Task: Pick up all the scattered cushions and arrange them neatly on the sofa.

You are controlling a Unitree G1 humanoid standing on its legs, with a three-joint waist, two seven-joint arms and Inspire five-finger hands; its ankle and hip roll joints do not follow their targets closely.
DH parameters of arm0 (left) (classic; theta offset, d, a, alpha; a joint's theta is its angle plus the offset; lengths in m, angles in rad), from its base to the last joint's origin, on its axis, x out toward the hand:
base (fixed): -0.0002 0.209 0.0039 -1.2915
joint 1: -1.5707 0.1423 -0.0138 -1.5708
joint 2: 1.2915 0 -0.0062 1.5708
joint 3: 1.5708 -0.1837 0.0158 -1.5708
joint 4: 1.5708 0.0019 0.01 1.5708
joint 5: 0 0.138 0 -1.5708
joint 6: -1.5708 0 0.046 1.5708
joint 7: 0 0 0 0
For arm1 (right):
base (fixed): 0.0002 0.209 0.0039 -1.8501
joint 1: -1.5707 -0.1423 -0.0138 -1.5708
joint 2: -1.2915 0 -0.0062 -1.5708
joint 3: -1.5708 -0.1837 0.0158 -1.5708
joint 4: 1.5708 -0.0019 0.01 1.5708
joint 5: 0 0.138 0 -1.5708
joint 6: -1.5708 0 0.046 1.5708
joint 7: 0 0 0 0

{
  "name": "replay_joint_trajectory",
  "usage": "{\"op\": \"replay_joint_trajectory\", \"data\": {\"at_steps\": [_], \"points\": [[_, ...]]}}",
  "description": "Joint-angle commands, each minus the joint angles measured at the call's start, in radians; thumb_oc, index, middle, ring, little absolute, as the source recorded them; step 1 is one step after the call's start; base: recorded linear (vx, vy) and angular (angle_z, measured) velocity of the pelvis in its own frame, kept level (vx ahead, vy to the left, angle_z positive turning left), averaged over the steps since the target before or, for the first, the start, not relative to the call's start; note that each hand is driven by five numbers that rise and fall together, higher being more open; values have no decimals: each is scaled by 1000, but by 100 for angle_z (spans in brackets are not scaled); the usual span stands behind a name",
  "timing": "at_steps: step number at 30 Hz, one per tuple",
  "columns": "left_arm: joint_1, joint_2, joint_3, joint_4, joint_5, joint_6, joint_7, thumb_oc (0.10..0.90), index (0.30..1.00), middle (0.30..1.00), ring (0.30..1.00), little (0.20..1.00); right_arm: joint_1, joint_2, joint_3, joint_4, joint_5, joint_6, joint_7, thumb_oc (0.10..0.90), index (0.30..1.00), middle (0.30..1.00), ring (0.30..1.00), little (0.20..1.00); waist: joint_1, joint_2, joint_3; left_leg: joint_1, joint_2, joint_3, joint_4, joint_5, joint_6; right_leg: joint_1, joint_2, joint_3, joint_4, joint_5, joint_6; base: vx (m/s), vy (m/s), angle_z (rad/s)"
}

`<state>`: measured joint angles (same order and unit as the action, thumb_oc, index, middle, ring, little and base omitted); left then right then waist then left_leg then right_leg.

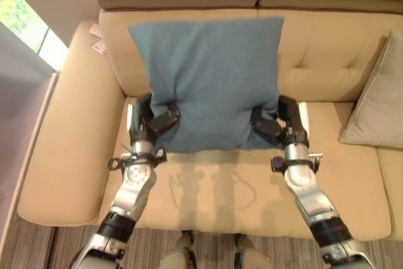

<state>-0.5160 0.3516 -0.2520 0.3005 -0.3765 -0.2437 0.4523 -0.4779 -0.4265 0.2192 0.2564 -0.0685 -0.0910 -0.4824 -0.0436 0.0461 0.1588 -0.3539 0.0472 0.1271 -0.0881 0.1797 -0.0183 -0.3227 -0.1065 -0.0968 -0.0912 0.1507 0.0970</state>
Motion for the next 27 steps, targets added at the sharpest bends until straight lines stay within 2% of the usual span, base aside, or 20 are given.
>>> {"op": "replay_joint_trajectory", "data": {"at_steps": [1,3,4,5,10,16,24,27], "points": [[-414,56,-116,26,157,-192,97,400,300,300,300,300,-382,33,87,-27,-159,-174,-165,400,300,300,300,300,2,-39,-25,-30,-16,-38,1,-88,-56,-14,-2,17,4,-77,55,-46,7,-7],[-456,70,-119,58,156,-189,110,400,300,300,300,300,-430,30,98,12,-159,-165,-184,400,300,300,300,300,4,-39,-21,-40,-16,-39,1,-83,-58,-24,-3,18,4,-75,56,-19,0,-7],[-499,75,-129,99,143,-183,117,400,300,300,300,300,-471,29,112,44,-152,-156,-192,400,300,300,300,300,5,-39,-20,-44,-16,-41,1,-88,-58,-30,-3,21,4,-77,58,-9,-9,-7],[-598,104,-154,185,129,-177,126,400,300,300,300,300,-570,17,138,138,-125,-144,-214,400,300,300,300,300,9,-39,-10,-64,-15,-42,1,-80,-62,-49,-5,22,4,-71,60,9,-11,-6],[-775,134,-203,350,97,-149,121,400,300,300,300,300,-750,-18,194,315,-54,-122,-225,400,300,300,300,300,14,-36,10,-107,-16,-52,1,-67,-68,-92,-5,22,4,-62,65,1,-3,1],[-805,132,-203,403,68,-144,107,400,300,300,300,300,-807,-38,206,377,-39,-97,-230,400,300,300,300,300,17,-36,32,-142,-16,-59,1,-59,-74,-128,-4,20,4,-60,70,11,-4,2],[-788,102,-194,477,43,-127,84,400,300,300,300,300,-802,-6,216,451,-30,-85,-220,400,300,300,300,300,13,-37,64,-215,-18,-60,1,-44,-79,-204,-4,21,5,-45,73,0,0,0],[-824,107,-232,559,78,-93,53,400,300,300,300,300,-813,5,232,512,-2,-85,-190,400,300,300,300,300,10,-37,80,-268,-16,-61,1,-33,-82,-257,-3,23,4,-35,76,-29,-6,7]]}}
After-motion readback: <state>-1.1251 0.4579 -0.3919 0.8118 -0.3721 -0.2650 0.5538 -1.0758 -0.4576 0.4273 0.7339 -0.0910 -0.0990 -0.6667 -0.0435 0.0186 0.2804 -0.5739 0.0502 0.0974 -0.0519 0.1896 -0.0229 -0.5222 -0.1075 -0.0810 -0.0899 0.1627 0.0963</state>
